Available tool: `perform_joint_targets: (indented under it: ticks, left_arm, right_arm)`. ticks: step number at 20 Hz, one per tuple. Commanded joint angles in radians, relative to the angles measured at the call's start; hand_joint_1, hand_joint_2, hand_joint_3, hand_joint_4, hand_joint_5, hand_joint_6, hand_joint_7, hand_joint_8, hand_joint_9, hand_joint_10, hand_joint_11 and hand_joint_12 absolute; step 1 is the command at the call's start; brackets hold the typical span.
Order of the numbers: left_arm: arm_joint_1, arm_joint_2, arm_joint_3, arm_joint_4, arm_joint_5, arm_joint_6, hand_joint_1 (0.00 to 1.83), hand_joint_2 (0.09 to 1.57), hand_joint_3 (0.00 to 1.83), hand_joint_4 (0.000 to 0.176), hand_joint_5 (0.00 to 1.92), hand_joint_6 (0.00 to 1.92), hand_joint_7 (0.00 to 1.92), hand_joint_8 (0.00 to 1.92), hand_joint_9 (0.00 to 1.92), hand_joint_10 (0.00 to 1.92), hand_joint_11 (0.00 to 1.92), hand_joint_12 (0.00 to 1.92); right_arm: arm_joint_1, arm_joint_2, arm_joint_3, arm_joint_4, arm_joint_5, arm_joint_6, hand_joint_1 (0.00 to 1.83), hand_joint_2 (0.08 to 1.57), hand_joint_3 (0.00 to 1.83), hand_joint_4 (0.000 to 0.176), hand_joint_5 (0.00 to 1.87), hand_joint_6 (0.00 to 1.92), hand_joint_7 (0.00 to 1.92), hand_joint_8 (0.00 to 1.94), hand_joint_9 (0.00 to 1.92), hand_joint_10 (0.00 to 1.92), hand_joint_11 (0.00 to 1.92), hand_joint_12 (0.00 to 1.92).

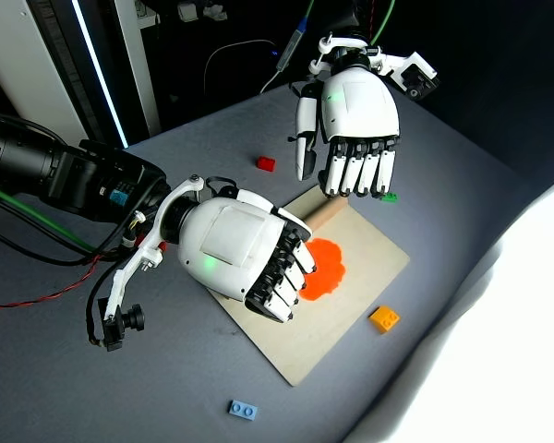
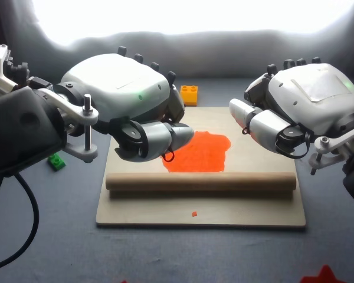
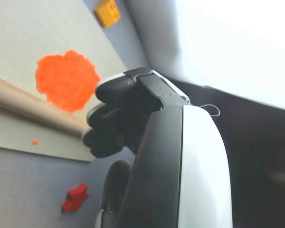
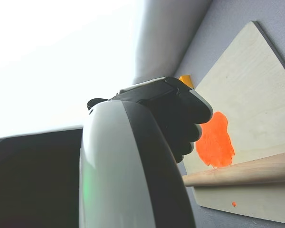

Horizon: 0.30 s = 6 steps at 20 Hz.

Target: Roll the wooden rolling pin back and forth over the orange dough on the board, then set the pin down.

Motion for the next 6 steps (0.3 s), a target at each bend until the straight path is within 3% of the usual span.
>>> perform_joint_targets:
  ticks: [1, 3, 6]
  left_arm:
    - [-0.017, 0.008, 0.001, 0.022, -0.08, 0.0, 0.19, 1.53, 0.0, 0.0, 0.87, 1.69, 0.96, 1.76, 0.81, 1.92, 0.54, 1.92]
    - [-0.021, 0.008, -0.001, 0.022, -0.081, -0.004, 0.22, 1.53, 0.0, 0.0, 0.83, 1.71, 0.91, 1.79, 0.79, 1.92, 0.53, 1.92]
    - [-0.021, 0.008, -0.005, 0.022, -0.088, -0.007, 0.21, 1.53, 0.0, 0.0, 0.84, 1.69, 0.93, 1.78, 0.79, 1.92, 0.5, 1.92]
  right_arm:
    - [0.009, 0.006, 0.001, -0.056, 0.094, 0.001, 0.09, 1.53, 0.0, 0.0, 1.04, 1.85, 1.17, 1.8, 1.16, 1.92, 1.09, 1.92]
    - [0.012, 0.004, 0.002, -0.055, 0.09, 0.001, 0.03, 1.55, 0.01, 0.0, 1.03, 1.88, 1.15, 1.84, 1.15, 1.92, 1.08, 1.92]
    - [0.012, 0.004, 0.002, -0.056, 0.091, -0.002, 0.09, 1.54, 0.0, 0.0, 0.99, 1.8, 1.09, 1.81, 1.07, 1.92, 0.97, 1.92]
